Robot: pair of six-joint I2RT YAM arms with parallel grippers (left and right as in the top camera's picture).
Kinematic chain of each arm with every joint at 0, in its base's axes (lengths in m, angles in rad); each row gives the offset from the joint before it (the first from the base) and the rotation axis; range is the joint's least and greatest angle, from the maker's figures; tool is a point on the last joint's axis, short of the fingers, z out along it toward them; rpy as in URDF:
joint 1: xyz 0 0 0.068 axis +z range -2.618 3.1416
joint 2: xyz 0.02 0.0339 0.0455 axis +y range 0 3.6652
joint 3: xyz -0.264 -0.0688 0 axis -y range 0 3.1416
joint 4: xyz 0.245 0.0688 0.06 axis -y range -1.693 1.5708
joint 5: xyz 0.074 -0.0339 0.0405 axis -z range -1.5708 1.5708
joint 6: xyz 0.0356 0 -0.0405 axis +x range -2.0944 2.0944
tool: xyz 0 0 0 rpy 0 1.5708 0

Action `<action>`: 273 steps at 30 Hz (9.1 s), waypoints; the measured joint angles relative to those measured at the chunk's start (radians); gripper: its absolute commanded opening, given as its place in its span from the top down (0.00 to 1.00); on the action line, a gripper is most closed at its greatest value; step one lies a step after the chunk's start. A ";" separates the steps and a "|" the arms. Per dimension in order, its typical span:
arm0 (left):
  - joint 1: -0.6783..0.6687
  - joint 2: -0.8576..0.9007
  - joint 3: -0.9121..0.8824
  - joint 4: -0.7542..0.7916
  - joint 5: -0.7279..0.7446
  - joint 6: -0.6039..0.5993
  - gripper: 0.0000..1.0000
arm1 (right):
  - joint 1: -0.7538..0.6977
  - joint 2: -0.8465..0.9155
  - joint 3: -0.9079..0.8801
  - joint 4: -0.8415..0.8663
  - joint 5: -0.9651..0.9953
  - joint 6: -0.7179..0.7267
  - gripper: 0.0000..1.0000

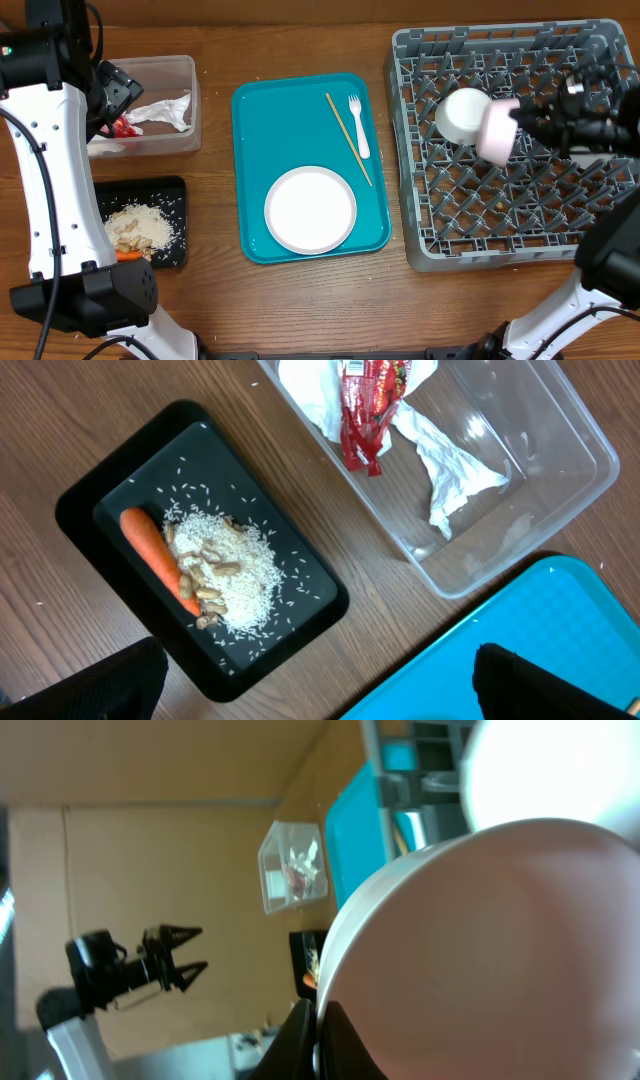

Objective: Sort waste into correct bins and load items into the dishwasher rack
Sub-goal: 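Carry the pink bowl into the rack and set it down, then move the right gripper to the white plate and grasp its rim, then lift the white plate and carry it to the back of the rack, then stand the plate upright in the rack and release it, then reach the right gripper to the wooden chopstick and grasp it, then carry the chopstick into the rack and insert it upright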

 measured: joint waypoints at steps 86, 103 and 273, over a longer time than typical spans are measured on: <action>0.000 0.000 0.000 0.000 0.000 0.000 0.00 | 1.145 0.027 -0.317 0.552 1.144 0.874 0.25; 0.000 0.000 0.000 0.000 0.000 0.000 0.00 | 1.128 0.022 -0.306 0.557 1.066 0.899 0.96; 0.000 0.000 0.000 0.000 0.000 0.000 0.00 | 1.159 0.225 -0.011 0.714 1.214 0.593 0.80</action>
